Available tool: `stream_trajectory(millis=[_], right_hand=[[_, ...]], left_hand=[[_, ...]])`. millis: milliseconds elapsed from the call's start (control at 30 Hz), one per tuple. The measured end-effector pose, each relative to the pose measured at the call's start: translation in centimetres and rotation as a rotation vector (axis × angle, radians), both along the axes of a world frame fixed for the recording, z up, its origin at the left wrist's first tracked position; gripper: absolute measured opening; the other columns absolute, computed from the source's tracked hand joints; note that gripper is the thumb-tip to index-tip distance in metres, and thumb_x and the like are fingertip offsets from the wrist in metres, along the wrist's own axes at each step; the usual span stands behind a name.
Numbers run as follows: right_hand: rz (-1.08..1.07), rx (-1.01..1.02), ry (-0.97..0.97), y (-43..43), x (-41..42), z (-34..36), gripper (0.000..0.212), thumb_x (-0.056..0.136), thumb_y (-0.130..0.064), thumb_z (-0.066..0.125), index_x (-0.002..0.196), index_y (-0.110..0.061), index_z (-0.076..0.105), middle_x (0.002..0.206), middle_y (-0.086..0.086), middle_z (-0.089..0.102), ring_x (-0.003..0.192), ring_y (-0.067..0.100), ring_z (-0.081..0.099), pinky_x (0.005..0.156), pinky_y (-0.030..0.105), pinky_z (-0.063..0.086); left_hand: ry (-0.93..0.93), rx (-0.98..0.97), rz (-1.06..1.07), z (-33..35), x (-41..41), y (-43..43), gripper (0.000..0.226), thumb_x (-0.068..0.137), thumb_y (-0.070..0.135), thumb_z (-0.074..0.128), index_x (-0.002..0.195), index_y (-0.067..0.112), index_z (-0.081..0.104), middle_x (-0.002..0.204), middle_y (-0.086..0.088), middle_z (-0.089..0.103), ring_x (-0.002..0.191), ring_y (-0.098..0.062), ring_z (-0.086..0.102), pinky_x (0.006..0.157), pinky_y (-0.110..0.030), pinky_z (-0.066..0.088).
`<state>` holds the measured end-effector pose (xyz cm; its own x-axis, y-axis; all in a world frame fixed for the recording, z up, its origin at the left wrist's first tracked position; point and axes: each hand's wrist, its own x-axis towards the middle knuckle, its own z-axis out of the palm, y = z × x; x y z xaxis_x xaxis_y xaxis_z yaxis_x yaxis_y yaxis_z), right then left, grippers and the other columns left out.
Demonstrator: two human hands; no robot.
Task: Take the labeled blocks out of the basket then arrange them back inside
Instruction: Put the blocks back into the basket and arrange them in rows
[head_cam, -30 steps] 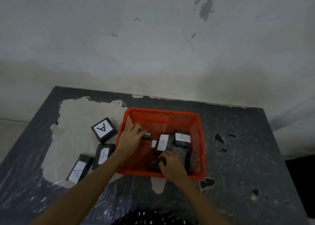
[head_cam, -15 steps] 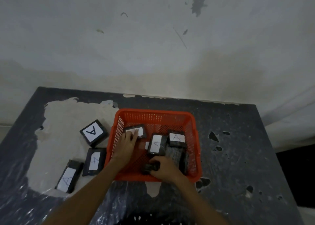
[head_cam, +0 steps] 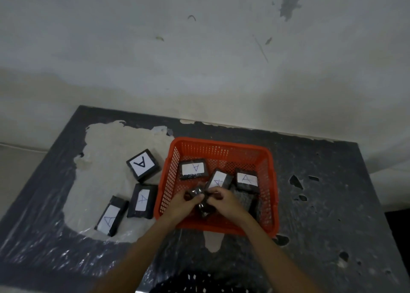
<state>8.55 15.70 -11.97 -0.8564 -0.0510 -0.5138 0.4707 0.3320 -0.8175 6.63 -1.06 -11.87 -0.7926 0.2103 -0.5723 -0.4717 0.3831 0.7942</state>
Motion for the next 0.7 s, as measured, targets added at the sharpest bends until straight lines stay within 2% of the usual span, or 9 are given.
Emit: stream_trajectory(millis=[67, 133, 200, 267, 367, 500, 600, 700], right_hand=[[-0.002, -0.036, 0.013, -0.6, 0.2, 0.1, 0.027, 0.086, -0.018, 0.063, 0.113, -0.020, 0.061, 0.106, -0.001, 0.065, 0.093, 0.005, 0.061, 0.073, 0.014, 0.049], [0.033, -0.027, 0.043, -0.9, 0.4, 0.3, 0.031, 0.086, -0.017, 0.064, 0.116, -0.019, 0.059, 0.109, -0.003, 0.064, 0.097, 0.005, 0.060, 0.074, 0.011, 0.046], [0.078, 0.012, 0.070, -0.5, 0.5, 0.6, 0.032, 0.086, -0.016, 0.065, 0.117, -0.017, 0.059, 0.111, 0.000, 0.065, 0.101, 0.009, 0.059, 0.078, 0.012, 0.045], [0.091, 0.045, 0.085, 0.5, 0.6, 0.8, 0.027, 0.088, -0.015, 0.063, 0.115, -0.017, 0.060, 0.110, 0.002, 0.066, 0.100, 0.010, 0.059, 0.079, 0.013, 0.044], [0.042, 0.103, 0.118, 2.5, 0.6, 1.1, 0.021, 0.090, -0.015, 0.060, 0.110, -0.021, 0.061, 0.104, -0.002, 0.065, 0.092, 0.005, 0.058, 0.071, 0.009, 0.041], [-0.017, 0.223, 0.147, 4.9, 0.7, 1.0, 0.018, 0.089, -0.011, 0.059, 0.104, -0.020, 0.063, 0.100, -0.003, 0.064, 0.095, 0.011, 0.060, 0.072, 0.008, 0.041], [0.034, 0.473, 0.218, 6.1, 1.2, 0.6, 0.024, 0.083, -0.011, 0.061, 0.106, -0.015, 0.062, 0.107, 0.006, 0.065, 0.101, 0.020, 0.059, 0.082, 0.021, 0.046], [0.180, 0.755, 0.236, 6.8, 1.8, 0.2, 0.046, 0.079, -0.028, 0.067, 0.121, -0.013, 0.056, 0.125, 0.011, 0.056, 0.116, 0.029, 0.050, 0.100, 0.037, 0.042]], left_hand=[[0.104, -0.086, 0.069, 0.0, 0.1, 0.4, 0.044, 0.076, 0.038, 0.072, 0.114, 0.023, 0.056, 0.103, 0.009, 0.059, 0.097, -0.009, 0.055, 0.085, -0.022, 0.039], [0.173, -0.177, 0.141, 0.2, 0.1, 0.7, 0.054, 0.071, 0.033, 0.078, 0.115, 0.017, 0.051, 0.100, 0.008, 0.054, 0.094, -0.010, 0.050, 0.085, -0.024, 0.038], [0.257, -0.225, 0.145, 0.4, 0.0, 0.7, 0.055, 0.069, 0.026, 0.080, 0.112, 0.017, 0.048, 0.101, 0.008, 0.051, 0.094, -0.009, 0.048, 0.086, -0.025, 0.039], [0.321, -0.210, 0.092, 0.7, -0.1, 0.7, 0.050, 0.069, 0.020, 0.078, 0.109, 0.023, 0.047, 0.103, 0.010, 0.052, 0.097, -0.008, 0.049, 0.089, -0.028, 0.040], [0.338, -0.146, -0.037, 0.8, -0.3, 0.2, 0.044, 0.071, 0.007, 0.071, 0.099, 0.032, 0.048, 0.104, 0.014, 0.055, 0.098, -0.004, 0.052, 0.089, -0.028, 0.042], [0.320, -0.085, -0.099, -0.2, -0.6, -0.9, 0.043, 0.067, -0.005, 0.069, 0.088, 0.028, 0.051, 0.097, 0.010, 0.056, 0.093, -0.003, 0.052, 0.074, -0.019, 0.041], [0.375, -0.178, -0.223, -1.1, -1.3, -1.4, 0.032, 0.070, -0.003, 0.069, 0.081, 0.022, 0.050, 0.089, 0.004, 0.058, 0.087, -0.011, 0.055, 0.074, -0.023, 0.043], [0.428, -0.417, -0.425, -2.0, -1.9, -1.7, 0.026, 0.078, 0.005, 0.063, 0.084, 0.021, 0.044, 0.097, 0.000, 0.055, 0.093, -0.015, 0.052, 0.087, -0.033, 0.046]])
